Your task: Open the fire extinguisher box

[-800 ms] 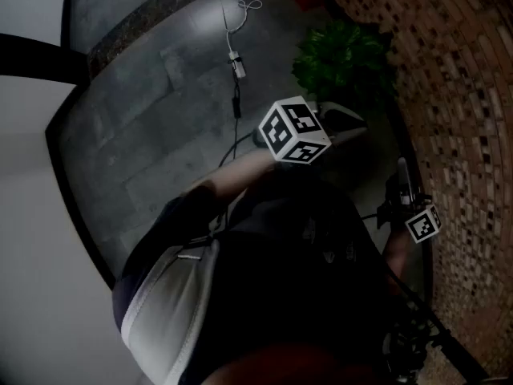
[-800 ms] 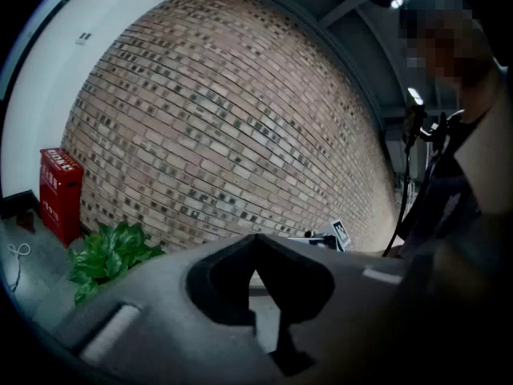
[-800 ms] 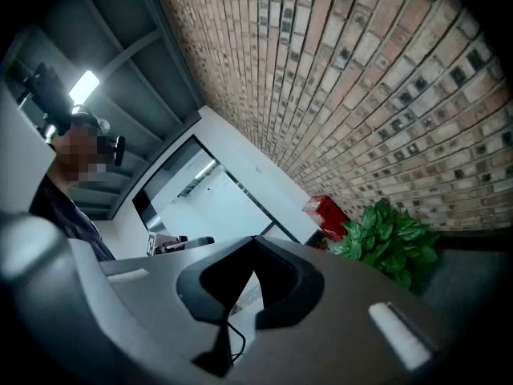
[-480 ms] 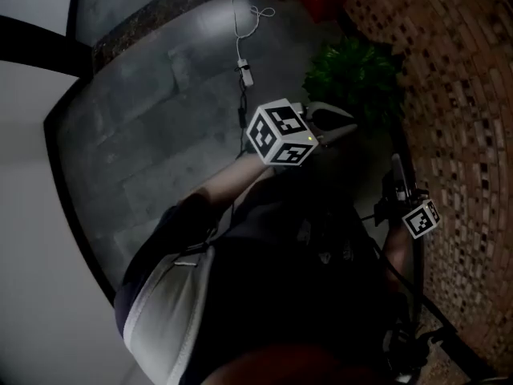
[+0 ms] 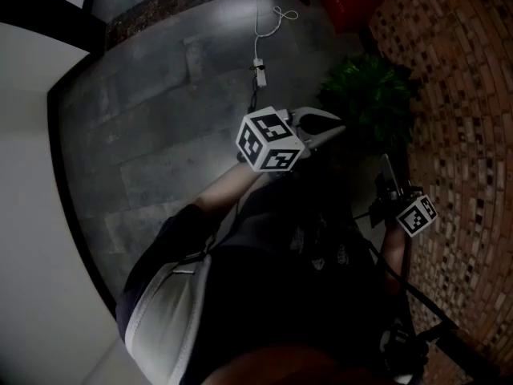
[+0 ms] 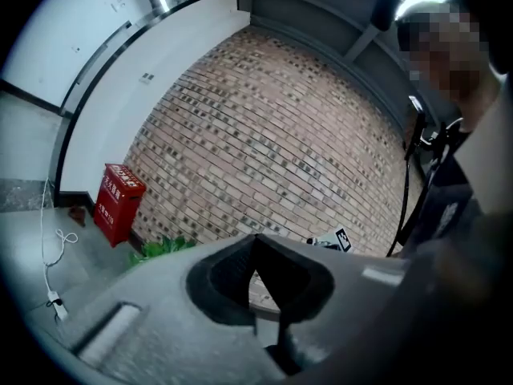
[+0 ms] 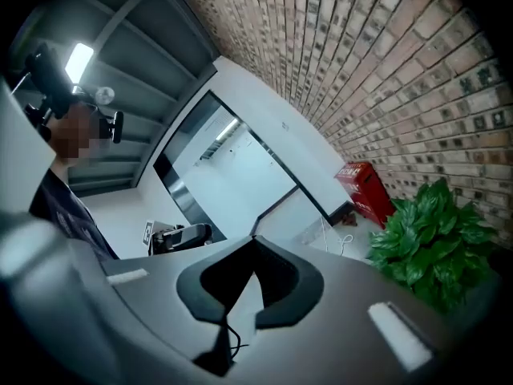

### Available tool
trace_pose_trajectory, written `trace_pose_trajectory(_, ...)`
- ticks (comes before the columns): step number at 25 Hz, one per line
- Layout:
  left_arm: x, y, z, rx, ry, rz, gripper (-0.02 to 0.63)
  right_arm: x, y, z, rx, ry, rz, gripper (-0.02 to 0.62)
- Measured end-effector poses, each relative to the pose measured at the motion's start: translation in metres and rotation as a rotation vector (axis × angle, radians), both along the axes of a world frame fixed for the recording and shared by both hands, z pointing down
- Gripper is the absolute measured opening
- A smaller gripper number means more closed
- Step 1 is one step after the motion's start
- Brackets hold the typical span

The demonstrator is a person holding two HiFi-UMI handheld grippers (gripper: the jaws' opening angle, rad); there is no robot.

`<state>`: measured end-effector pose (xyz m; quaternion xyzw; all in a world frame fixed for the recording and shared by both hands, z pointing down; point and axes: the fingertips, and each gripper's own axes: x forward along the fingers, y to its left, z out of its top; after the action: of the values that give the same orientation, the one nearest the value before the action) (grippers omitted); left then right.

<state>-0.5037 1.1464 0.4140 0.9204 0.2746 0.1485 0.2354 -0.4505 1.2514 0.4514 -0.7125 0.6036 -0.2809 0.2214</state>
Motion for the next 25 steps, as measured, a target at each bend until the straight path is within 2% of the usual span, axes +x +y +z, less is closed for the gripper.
trace_pose_trajectory(4,-0.001,-0.011,-0.001,0.011,0.002,-0.028,-0.002,0.006,-0.016,0.006,0.007,-0.015,-0.03,-0.002)
trace_pose_trajectory(7,0.002,-0.013,-0.002,0.053,0.003,-0.021,-0.002,0.013,-0.029,0.004,0.023,-0.012,-0.048,-0.002)
trace_pose_trajectory(13,0.018,-0.002,0.006,0.072,-0.021,0.044,-0.002,0.025,-0.025,0.002,-0.022,0.05,-0.021,-0.002)
trace_pose_trajectory(20,0.062,0.023,0.023,0.08,-0.094,0.128,-0.002,0.06,0.024,0.045,-0.037,-0.062,0.09,-0.002)
trace_pose_trajectory(23,0.087,0.022,0.019,0.082,-0.105,0.134,-0.002,0.083,0.025,0.057,-0.017,-0.096,0.118,-0.002)
trace_pose_trajectory(25,0.106,0.016,0.014,0.087,-0.109,0.12,-0.002,0.096,0.015,0.06,-0.006,-0.108,0.103,-0.002)
